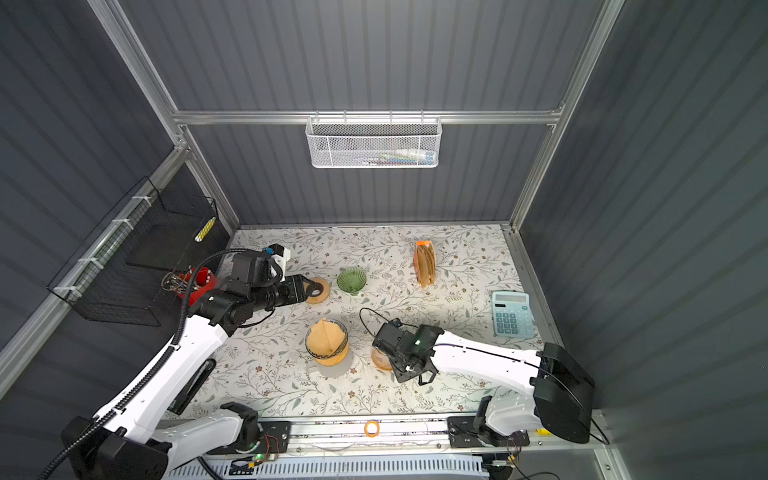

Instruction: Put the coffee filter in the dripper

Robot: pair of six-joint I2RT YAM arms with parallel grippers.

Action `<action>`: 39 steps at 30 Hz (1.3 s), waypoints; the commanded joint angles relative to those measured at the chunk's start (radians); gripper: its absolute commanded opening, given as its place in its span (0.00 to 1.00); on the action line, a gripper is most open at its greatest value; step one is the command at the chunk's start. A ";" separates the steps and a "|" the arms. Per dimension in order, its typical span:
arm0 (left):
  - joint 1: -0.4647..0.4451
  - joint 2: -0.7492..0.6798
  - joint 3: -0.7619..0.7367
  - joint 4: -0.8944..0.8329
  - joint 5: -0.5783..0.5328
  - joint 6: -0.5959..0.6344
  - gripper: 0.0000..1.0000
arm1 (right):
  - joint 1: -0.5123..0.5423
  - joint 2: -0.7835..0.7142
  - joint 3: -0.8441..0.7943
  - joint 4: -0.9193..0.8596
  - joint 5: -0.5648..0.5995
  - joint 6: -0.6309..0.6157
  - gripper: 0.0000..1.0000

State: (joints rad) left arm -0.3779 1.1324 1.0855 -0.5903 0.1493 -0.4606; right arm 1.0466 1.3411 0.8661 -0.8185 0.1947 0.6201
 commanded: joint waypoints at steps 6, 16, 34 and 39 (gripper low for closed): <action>0.007 -0.012 -0.009 -0.014 0.003 -0.009 0.53 | -0.074 0.019 0.006 0.019 0.026 -0.038 0.35; 0.007 0.004 -0.007 -0.013 0.003 -0.006 0.53 | -0.119 0.033 0.025 0.050 0.024 -0.072 0.34; 0.007 0.056 0.012 -0.002 -0.013 -0.020 0.53 | -0.181 -0.004 0.044 0.058 0.013 -0.106 0.36; 0.007 0.114 0.076 -0.054 -0.055 -0.011 0.53 | -0.190 -0.096 0.080 0.016 -0.033 -0.085 0.40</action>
State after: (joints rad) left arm -0.3779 1.2232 1.1076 -0.6060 0.1242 -0.4725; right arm 0.8646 1.2945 0.9039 -0.7609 0.1909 0.5236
